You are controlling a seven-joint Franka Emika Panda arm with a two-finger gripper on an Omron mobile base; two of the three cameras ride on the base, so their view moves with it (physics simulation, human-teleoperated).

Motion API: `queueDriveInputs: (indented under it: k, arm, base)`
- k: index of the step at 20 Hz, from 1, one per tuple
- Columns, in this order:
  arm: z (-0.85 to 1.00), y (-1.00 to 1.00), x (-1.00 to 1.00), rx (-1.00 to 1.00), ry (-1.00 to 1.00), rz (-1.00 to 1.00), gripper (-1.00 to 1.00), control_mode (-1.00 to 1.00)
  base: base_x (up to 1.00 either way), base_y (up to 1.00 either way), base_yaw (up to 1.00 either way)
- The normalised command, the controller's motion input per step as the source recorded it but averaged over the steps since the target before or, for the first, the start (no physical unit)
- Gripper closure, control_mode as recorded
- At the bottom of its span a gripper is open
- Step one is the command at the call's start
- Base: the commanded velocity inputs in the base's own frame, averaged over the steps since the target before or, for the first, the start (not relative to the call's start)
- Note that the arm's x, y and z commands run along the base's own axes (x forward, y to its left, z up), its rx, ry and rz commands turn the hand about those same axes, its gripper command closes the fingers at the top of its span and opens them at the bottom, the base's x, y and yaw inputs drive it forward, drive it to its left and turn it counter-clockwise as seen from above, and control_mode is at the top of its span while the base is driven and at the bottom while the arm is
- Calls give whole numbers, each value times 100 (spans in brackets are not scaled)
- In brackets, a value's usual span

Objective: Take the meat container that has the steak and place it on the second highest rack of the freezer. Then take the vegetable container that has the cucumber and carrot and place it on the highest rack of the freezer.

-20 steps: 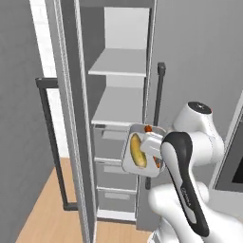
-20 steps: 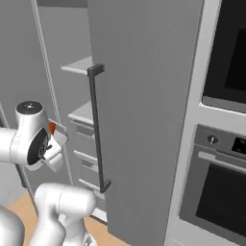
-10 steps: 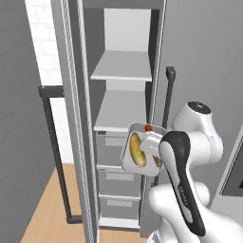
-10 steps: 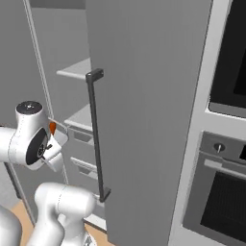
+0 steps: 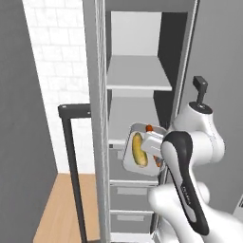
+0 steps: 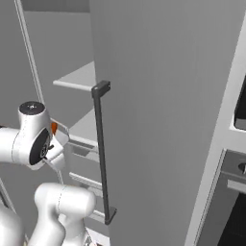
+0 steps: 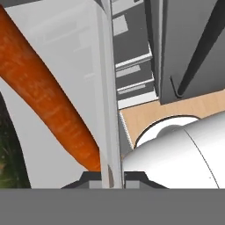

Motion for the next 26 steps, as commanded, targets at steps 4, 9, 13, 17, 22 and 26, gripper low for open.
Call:
queueDriveInputs:
  k: [4,9,13,17,22,26]
  arm:
    - [0,0,0,0,0,0,100,100]
    - [55,0,14,0,-19,-14,100,-100]
    - [100,1,-2,-2,-57,-14,100,-100]
    - [100,2,3,-3,-52,-12,100,-100]
    - [95,0,96,0,-9,-14,100,-100]
    - [48,0,77,-1,0,-10,100,-100]
  base:
    - [39,22,-24]
    - [28,1,-10]
    - [0,0,0]
    - [0,0,0]
    - [0,0,0]
    - [0,0,0]
